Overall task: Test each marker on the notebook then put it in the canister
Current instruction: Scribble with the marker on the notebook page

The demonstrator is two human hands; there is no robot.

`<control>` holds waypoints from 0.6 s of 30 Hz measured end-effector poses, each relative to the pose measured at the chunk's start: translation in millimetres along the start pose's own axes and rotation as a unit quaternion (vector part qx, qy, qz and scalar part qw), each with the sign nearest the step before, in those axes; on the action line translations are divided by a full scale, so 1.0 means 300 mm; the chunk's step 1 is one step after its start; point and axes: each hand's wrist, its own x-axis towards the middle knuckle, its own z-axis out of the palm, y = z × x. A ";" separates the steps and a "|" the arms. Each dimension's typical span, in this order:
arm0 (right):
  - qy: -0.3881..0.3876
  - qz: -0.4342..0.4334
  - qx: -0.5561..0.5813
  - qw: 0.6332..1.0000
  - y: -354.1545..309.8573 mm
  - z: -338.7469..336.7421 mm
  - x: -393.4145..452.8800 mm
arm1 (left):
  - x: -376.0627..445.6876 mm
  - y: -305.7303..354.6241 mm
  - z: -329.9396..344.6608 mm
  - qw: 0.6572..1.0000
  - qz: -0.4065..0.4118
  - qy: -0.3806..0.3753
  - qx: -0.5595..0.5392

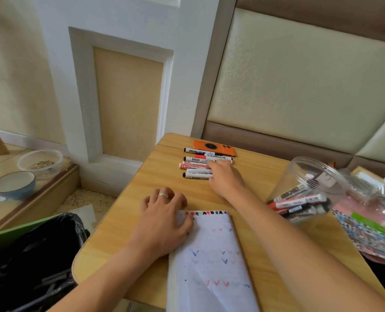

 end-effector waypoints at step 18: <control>-0.046 0.000 0.025 0.999 -0.005 -0.096 -0.176 | -0.027 0.044 -0.051 0.986 0.128 0.000 -0.106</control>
